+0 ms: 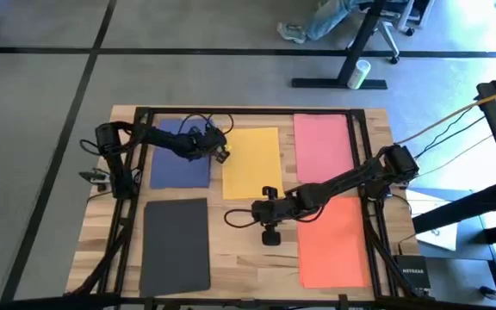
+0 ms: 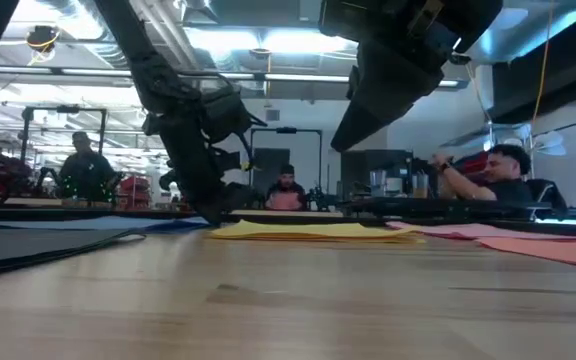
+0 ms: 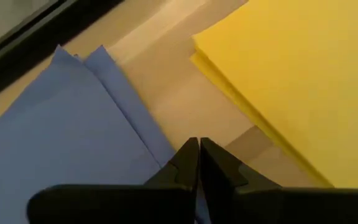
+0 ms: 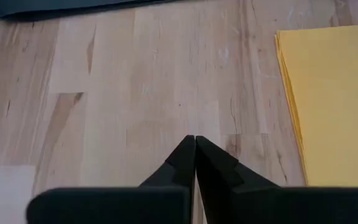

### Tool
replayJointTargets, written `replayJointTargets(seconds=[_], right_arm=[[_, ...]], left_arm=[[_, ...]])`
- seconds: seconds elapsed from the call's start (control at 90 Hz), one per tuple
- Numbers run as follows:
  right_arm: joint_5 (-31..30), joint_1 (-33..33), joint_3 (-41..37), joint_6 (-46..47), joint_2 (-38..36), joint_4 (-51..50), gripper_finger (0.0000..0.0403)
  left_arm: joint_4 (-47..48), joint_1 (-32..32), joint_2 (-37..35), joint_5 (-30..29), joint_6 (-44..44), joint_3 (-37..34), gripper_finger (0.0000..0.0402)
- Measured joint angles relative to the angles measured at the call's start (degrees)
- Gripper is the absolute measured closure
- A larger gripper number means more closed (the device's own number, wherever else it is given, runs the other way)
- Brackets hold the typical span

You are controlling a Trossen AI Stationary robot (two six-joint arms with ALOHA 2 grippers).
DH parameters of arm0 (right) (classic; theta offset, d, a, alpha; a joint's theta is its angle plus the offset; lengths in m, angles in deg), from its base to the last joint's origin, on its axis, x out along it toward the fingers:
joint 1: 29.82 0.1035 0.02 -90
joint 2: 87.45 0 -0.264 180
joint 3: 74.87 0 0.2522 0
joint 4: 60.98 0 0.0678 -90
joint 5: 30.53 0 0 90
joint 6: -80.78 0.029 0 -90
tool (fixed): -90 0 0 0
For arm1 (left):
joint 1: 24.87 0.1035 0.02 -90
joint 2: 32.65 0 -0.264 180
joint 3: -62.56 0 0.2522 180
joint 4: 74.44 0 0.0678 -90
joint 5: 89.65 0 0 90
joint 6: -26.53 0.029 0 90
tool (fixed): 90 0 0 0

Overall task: Organize paper
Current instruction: Move the black papers to the bottom left of the table

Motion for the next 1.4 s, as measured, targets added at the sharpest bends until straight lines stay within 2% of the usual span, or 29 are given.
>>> replayJointTargets(seconds=[0.467, 0.656, 0.767, 1.122, 1.4], right_arm=[[0.0, 0.0, 0.0, 0.2, 0.0, 0.0, 0.0403], [0.0, 0.0, 0.0, 0.2, 0.0, -0.1, 0.0403], [-0.5, 0.0, 0.0, 0.2, 0.0, -0.1, 0.0403], [-1.4, 0.4, 0.0, 0.2, 0.0, 0.0, 0.0403], [-1.4, 0.4, 0.0, 0.5, 0.0, 0.0, 0.0403]], left_arm=[[4.9, -0.2, -1.9, -1.1, -0.7, -0.3, 0.0402], [10.3, -3.4, -5.2, 4.4, -3.0, -0.3, 0.0402], [12.7, -5.7, -5.1, 5.3, -2.7, -0.2, 0.0402], [19.4, -8.2, -5.2, 4.8, -3.3, -0.6, 0.0402], [22.5, -10.1, -5.1, 2.2, -4.8, -0.9, 0.0402]])
